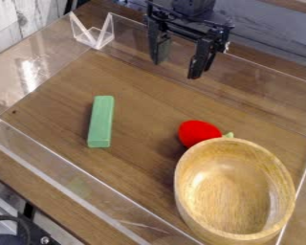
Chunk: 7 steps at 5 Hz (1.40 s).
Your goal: Put the green block in the brown bowl
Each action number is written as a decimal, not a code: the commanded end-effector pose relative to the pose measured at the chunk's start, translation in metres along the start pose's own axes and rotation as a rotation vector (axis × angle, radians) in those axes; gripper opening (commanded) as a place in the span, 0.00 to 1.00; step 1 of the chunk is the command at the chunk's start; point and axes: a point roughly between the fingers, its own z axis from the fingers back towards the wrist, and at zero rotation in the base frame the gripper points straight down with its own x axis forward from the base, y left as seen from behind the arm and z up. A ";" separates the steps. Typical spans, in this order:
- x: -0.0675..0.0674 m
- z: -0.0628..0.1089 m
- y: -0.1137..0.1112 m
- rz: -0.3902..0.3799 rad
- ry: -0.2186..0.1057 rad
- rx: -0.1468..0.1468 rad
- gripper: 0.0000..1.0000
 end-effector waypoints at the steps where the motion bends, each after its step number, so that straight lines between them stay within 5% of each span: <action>1: -0.003 -0.003 0.010 -0.013 0.020 0.004 1.00; 2: -0.013 -0.019 0.021 0.057 0.040 0.000 1.00; 4: -0.047 -0.044 0.068 0.323 0.028 -0.015 1.00; 5: -0.053 -0.053 0.077 0.405 0.019 -0.025 1.00; 7: -0.031 -0.087 0.098 0.473 0.009 -0.030 1.00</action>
